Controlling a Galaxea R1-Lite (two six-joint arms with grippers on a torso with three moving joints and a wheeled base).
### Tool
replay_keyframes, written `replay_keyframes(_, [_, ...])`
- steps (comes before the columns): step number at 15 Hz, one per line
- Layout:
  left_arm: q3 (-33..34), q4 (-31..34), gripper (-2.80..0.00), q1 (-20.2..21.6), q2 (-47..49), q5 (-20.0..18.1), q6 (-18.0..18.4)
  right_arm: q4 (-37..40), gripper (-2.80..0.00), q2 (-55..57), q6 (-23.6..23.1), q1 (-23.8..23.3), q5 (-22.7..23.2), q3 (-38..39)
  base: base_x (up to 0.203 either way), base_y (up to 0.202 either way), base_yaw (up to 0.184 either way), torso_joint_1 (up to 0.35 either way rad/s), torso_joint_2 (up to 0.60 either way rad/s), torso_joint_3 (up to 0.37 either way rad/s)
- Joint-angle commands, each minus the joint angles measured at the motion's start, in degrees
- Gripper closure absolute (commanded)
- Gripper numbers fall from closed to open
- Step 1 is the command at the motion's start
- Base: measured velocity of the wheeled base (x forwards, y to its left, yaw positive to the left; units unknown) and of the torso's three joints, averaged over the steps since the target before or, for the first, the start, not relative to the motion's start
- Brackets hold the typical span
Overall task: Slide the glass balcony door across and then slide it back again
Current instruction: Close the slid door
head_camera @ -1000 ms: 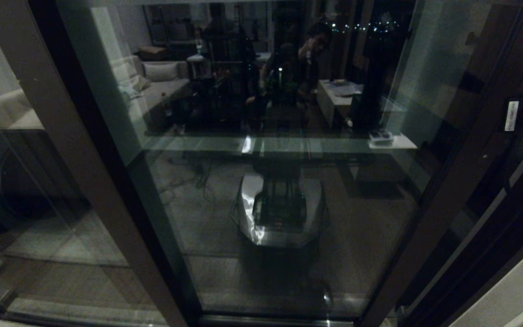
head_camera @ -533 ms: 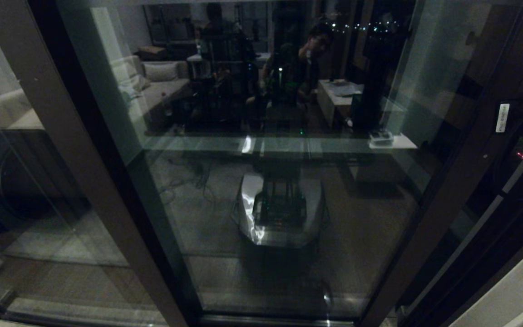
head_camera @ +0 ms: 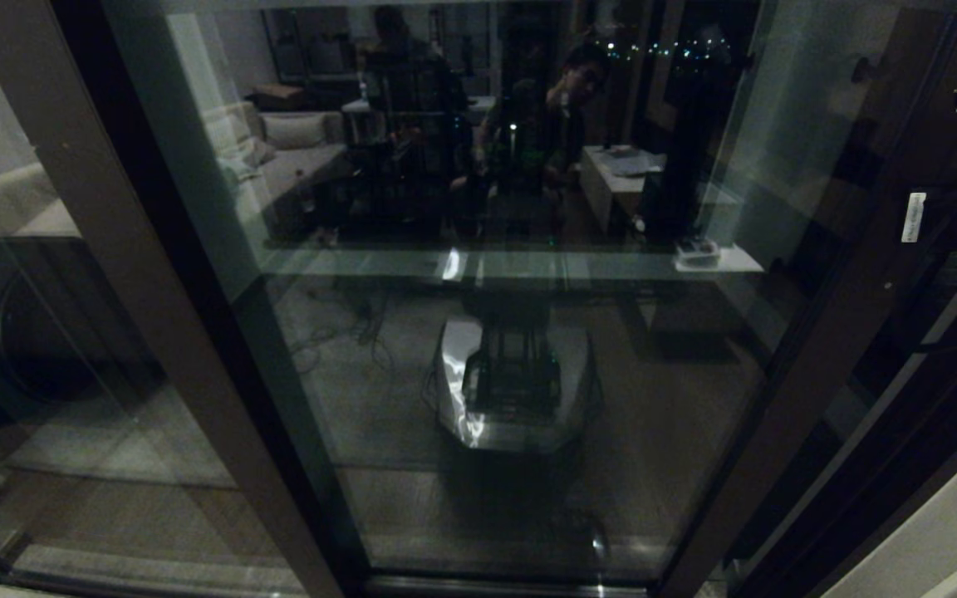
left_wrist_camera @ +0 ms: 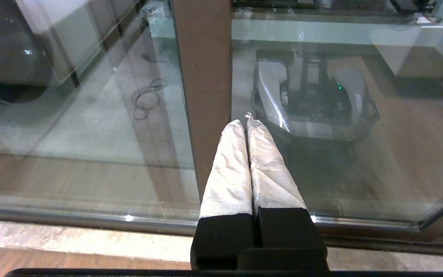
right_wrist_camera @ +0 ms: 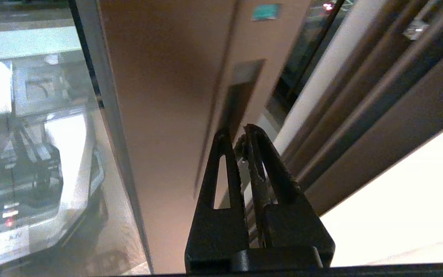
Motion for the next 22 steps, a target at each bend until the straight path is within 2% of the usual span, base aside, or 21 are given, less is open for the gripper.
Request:
replay_keyframes(1, [0.09, 0.00, 0.00, 0.01, -0.01, 0.01, -0.03, -0.50, 0.00, 2.02, -0.02, -1.83, 0.84, -0.86, 0.000, 0.000, 0.000, 0.000, 0.00, 0.000])
replay_keyframes(11, [0.09, 0.00, 0.00, 0.01, -0.01, 0.01, -0.03, -4.06, 0.00, 5.12, 0.87, -2.15, 1.88, -1.07, 0.000, 0.000, 0.000, 0.000, 0.00, 0.000])
replay_keyframes(17, [0.09, 0.00, 0.00, 0.01, -0.01, 0.01, -0.03, -6.09, 0.00, 7.15, 0.82, -4.60, 2.75, -1.44, 0.000, 0.000, 0.000, 0.000, 0.00, 0.000])
replay_keyframes(22, [0.09, 0.00, 0.00, 0.01, -0.01, 0.01, -0.03, -5.87, 0.00, 4.31, 0.53, -5.38, 2.82, -0.53, 0.000, 0.000, 0.000, 0.000, 0.00, 0.000])
